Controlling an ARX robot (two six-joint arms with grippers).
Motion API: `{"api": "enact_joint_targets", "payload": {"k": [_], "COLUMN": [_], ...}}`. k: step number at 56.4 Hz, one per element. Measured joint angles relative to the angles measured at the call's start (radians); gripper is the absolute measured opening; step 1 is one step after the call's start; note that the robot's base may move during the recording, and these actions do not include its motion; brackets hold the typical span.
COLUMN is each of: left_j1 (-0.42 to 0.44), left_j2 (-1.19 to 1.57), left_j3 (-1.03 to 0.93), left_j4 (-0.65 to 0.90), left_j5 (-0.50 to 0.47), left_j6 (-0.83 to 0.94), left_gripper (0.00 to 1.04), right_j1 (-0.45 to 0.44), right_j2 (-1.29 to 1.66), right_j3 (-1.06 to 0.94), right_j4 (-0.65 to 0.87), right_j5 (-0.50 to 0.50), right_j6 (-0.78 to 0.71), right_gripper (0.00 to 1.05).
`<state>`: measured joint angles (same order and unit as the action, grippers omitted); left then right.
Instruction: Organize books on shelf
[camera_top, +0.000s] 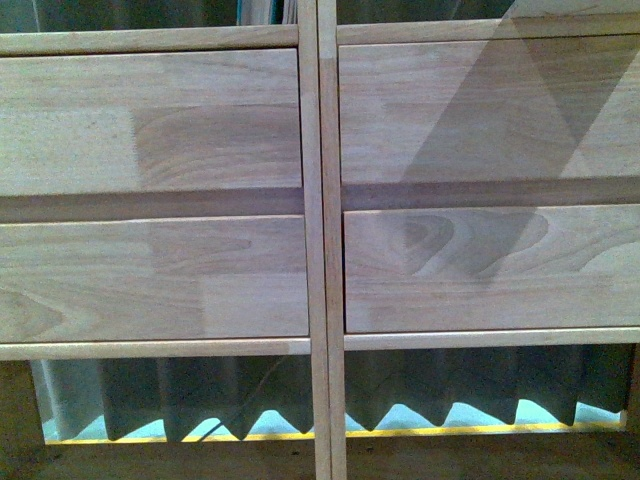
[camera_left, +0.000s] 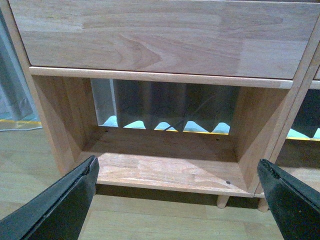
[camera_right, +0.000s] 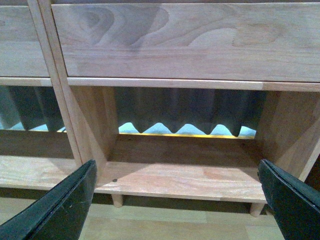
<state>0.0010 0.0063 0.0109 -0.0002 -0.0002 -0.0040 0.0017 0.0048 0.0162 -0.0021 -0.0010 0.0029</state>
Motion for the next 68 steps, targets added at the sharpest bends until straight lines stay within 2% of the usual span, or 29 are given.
{"api": "enact_joint_targets", "payload": {"k": [44, 45, 48, 52, 55, 63, 68], "left_j1": [0.000, 0.000, 0.000, 0.000, 0.000, 0.000, 0.000], "left_j2": [-0.002, -0.002, -0.002, -0.002, -0.002, -0.002, -0.002], "left_j3": [0.000, 0.000, 0.000, 0.000, 0.000, 0.000, 0.000], "left_j4": [0.000, 0.000, 0.000, 0.000, 0.000, 0.000, 0.000], "left_j5": [0.000, 0.000, 0.000, 0.000, 0.000, 0.000, 0.000], "left_j6": [0.000, 0.000, 0.000, 0.000, 0.000, 0.000, 0.000], "left_gripper": [0.98, 0.98, 0.98, 0.98, 0.98, 0.98, 0.98], "right_j1": [0.000, -0.008, -0.063, -0.070, -0.045, 0.040, 0.045], "right_j2": [0.000, 0.005, 0.053, 0.168, 0.296, 0.687, 0.927], "right_j3": [0.000, 0.001, 0.007, 0.039, 0.085, 0.235, 0.313], "right_j4": [0.000, 0.000, 0.034, 0.144, 0.275, 0.615, 0.770], "right_j5": [-0.001, -0.032, -0.208, -0.296, -0.282, -0.168, -0.080], "right_j6": [0.000, 0.014, 0.125, 0.281, 0.406, 0.665, 0.794], "right_gripper": [0.98, 0.98, 0.98, 0.98, 0.98, 0.98, 0.98]}}
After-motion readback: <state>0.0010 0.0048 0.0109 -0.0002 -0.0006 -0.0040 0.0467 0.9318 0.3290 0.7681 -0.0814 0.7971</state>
